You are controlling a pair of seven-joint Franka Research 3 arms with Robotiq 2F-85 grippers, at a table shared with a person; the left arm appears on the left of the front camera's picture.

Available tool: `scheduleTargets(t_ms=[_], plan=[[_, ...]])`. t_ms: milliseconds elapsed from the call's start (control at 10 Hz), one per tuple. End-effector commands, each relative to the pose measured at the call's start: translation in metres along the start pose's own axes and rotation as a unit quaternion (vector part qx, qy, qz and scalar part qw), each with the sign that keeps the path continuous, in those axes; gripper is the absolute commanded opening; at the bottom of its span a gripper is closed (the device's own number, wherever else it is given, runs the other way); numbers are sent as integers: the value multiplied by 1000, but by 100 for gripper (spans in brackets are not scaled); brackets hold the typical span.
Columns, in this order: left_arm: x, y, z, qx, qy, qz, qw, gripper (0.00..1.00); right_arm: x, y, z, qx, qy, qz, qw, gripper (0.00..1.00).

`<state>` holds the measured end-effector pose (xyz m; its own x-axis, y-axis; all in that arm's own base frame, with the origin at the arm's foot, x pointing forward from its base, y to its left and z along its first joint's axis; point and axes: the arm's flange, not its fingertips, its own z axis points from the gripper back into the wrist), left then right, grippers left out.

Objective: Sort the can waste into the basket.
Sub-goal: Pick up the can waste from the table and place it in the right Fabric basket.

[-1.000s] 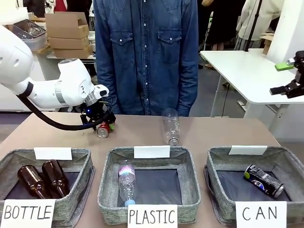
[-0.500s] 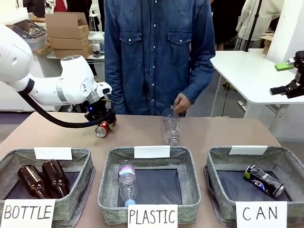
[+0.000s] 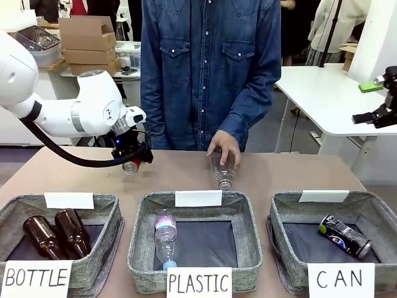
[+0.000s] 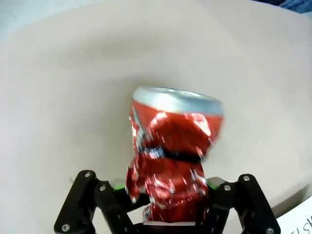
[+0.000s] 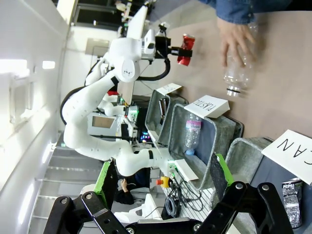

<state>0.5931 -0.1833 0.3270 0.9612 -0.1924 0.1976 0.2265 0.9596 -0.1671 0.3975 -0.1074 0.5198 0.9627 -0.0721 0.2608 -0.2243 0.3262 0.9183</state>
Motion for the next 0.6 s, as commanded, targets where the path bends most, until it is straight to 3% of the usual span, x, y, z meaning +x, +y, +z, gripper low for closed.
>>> scheduleTargets(t_ms=[0,100,300,500], plan=[[-22,18,39,-13,29,-35,999,0,0,1,4,-4,6,8,1000,100],[-48,34,83,-51,41,-100,993,0,0,1,4,-4,6,8,1000,100],[-117,54,166,-155,25,-209,965,0,0,1,4,-4,6,8,1000,100],[-200,60,238,-294,73,-267,915,0,0,1,4,-4,6,8,1000,100]])
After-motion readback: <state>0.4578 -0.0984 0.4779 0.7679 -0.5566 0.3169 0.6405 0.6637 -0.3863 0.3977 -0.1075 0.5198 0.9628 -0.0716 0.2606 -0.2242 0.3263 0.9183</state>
